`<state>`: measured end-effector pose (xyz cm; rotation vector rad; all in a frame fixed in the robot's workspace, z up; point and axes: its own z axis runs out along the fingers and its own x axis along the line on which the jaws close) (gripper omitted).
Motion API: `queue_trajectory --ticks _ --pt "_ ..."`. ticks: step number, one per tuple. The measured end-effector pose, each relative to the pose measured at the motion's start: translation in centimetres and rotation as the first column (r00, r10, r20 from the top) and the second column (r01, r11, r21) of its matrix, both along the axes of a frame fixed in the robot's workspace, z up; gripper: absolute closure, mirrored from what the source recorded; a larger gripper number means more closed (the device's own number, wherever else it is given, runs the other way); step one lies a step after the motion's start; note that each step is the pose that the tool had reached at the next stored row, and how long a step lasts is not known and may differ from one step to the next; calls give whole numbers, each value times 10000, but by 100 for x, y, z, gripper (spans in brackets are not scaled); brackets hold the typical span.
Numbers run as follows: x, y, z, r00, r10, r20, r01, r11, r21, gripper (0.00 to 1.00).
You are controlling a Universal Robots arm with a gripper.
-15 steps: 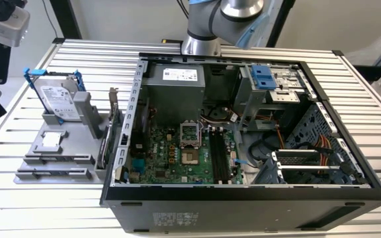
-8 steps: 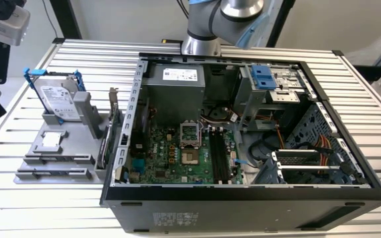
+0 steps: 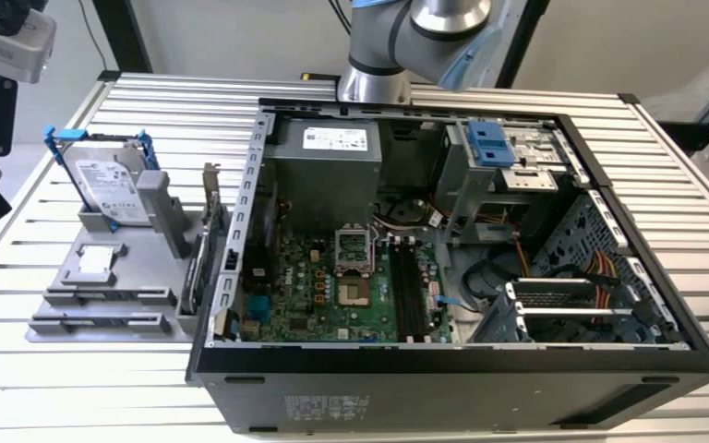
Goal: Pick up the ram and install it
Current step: 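Pick up the ram and move it above insertion slot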
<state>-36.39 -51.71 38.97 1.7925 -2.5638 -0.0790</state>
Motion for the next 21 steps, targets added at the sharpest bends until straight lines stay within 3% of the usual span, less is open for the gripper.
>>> queue_trajectory --ticks 10,21 --pt "0 2 0 9965 834 1 -834 9965 1 100" --pt "0 2 1 9955 950 21 -950 9955 0 100"
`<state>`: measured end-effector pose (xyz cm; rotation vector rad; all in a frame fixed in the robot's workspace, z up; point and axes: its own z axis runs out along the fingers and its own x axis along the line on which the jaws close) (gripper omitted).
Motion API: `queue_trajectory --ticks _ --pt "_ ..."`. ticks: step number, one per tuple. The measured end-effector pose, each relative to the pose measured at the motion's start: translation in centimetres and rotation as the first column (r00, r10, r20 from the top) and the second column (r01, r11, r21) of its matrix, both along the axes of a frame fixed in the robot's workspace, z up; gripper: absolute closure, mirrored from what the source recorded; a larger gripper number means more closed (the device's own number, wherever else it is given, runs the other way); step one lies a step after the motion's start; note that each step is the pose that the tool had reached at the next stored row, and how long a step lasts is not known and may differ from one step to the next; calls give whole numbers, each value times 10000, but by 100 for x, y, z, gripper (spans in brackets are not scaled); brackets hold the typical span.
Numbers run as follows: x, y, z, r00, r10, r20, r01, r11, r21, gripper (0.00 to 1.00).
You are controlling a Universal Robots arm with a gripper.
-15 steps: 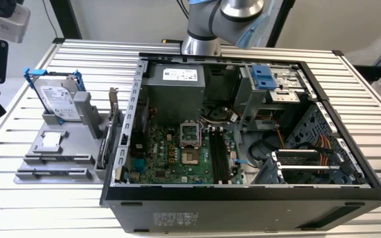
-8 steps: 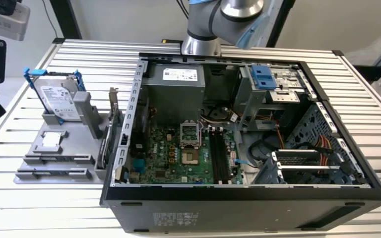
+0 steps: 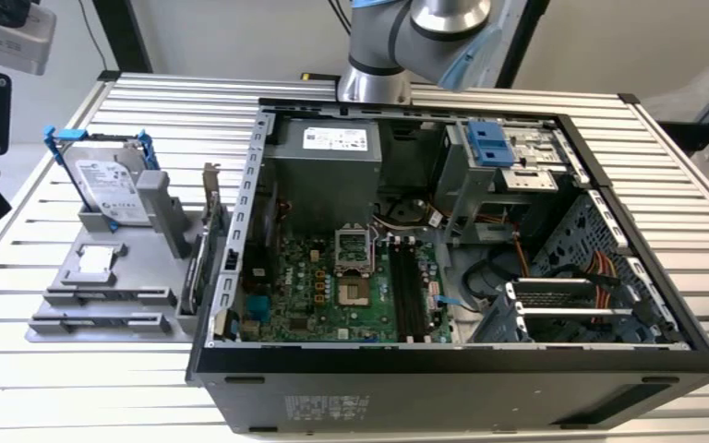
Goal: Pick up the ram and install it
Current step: 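Pick up the ram and move it above insertion slot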
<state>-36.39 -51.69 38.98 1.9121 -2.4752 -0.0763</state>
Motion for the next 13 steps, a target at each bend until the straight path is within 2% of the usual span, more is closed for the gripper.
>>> queue_trajectory --ticks 9,13 --pt "-1 1 -1 9991 400 148 -400 9992 -2 100" --pt "-1 1 -1 9978 641 189 -641 9979 -4 100"
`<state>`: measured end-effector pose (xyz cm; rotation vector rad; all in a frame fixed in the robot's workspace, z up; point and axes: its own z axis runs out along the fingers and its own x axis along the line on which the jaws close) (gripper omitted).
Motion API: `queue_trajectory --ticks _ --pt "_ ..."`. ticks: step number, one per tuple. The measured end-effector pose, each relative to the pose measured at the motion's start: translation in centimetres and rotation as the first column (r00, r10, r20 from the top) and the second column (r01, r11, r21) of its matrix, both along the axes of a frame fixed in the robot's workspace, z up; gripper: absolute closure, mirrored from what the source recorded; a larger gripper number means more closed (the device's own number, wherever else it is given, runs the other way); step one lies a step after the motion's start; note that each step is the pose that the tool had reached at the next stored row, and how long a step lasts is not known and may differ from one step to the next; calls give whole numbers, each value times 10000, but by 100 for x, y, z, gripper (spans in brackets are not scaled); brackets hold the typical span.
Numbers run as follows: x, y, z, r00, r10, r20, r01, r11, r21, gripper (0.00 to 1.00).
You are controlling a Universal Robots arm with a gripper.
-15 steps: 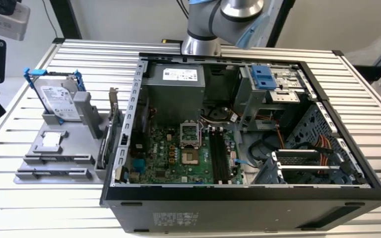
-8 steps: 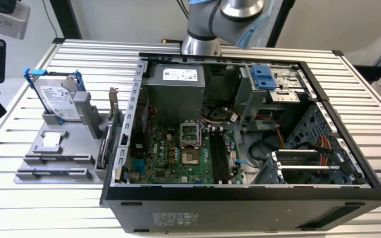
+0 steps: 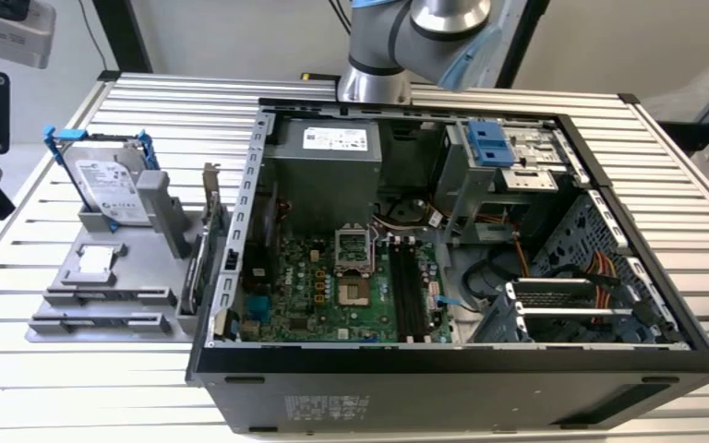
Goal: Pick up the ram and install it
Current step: 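Pick up the ram and move it above insertion slot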
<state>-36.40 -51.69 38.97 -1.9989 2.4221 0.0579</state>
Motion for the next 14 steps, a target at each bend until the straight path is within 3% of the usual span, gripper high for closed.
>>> queue_trajectory --ticks 8,14 --pt "0 0 -1 9984 573 20 -573 9984 1 100" --pt "0 0 0 9941 1087 18 -1087 9941 0 100"
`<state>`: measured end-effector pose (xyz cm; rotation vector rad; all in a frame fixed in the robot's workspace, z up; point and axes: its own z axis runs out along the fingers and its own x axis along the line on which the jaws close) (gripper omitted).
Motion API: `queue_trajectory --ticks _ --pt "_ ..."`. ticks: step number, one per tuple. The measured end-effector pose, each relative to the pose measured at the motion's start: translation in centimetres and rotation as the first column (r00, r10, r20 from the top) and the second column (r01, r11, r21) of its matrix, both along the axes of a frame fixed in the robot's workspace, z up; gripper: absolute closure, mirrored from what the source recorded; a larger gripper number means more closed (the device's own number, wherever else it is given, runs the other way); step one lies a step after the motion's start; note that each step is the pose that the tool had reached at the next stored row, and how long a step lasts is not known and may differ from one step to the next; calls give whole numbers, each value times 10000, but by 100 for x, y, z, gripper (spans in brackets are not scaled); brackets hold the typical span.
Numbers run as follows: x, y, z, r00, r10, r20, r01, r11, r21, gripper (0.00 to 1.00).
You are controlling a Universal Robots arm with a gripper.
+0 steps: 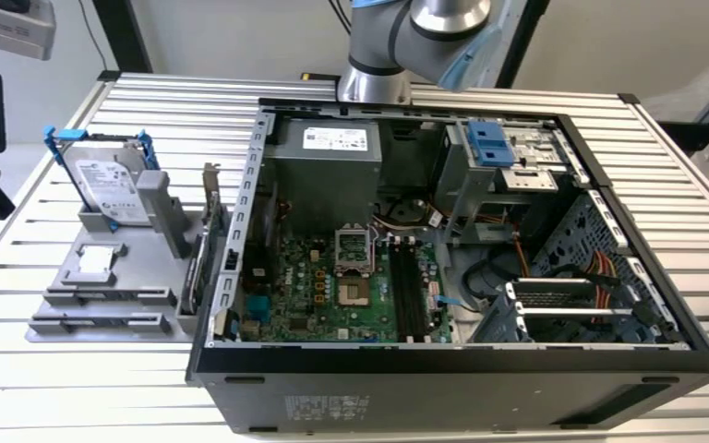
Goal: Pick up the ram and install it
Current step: 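Pick up the ram and move it above insertion slot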
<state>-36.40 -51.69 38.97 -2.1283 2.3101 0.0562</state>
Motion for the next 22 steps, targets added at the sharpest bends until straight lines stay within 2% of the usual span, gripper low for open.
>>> queue_trajectory --ticks 6,12,22 --pt "0 0 0 9984 568 0 -568 9984 0 100" --pt "0 0 0 9936 1130 1 -1130 9936 0 100" --pt "0 0 0 9926 1217 2 -1217 9926 0 100"
